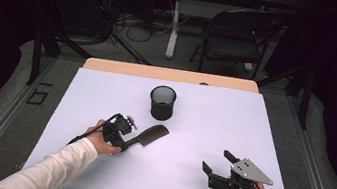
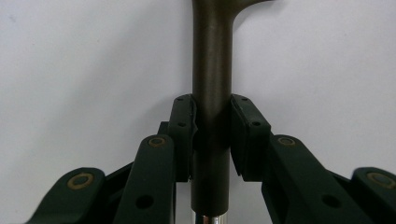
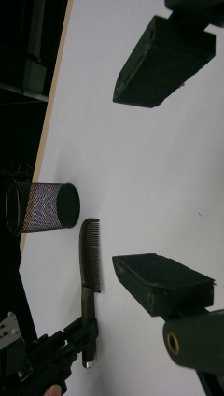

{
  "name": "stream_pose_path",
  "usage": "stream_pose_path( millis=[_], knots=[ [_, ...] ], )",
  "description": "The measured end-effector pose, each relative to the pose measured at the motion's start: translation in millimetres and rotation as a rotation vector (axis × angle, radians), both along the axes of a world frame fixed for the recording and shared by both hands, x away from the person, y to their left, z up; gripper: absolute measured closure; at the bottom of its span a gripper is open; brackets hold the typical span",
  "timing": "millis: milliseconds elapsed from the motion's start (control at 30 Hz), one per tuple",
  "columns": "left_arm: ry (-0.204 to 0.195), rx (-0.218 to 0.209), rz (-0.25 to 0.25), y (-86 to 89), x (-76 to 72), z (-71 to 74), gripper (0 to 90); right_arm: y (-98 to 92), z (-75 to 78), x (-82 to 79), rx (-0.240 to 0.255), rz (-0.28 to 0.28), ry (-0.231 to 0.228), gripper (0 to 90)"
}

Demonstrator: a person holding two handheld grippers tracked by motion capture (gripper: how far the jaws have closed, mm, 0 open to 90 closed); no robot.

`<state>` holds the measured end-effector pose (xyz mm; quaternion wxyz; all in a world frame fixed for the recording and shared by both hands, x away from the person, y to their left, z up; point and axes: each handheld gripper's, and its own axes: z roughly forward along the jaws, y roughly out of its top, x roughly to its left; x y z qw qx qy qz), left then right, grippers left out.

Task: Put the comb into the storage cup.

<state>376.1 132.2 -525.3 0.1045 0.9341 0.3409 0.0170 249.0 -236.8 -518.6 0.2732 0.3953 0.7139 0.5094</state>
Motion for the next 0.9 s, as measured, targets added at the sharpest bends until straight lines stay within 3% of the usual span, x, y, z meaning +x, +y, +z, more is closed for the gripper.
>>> stream_pose_path(
  millis=[200, 700, 900],
  knots=[
    [-0.002, -0.003, 0.002, -0.1, 0.0, 0.8, 72.3, 0.2, -0.1, 0.0, -0.001, 0.0, 0.004, 17.9],
    [0.007, -0.053, 0.018, 3.2, -0.8, 10.2, 72.5, 0.5, -1.1, 0.8, 0.007, 0.0, 0.011, 17.9],
    [-0.01, -0.082, 0.023, 4.2, -3.2, 14.9, 72.5, 0.3, -1.6, 1.3, 0.005, 0.001, 0.013, 18.0]
  ],
)
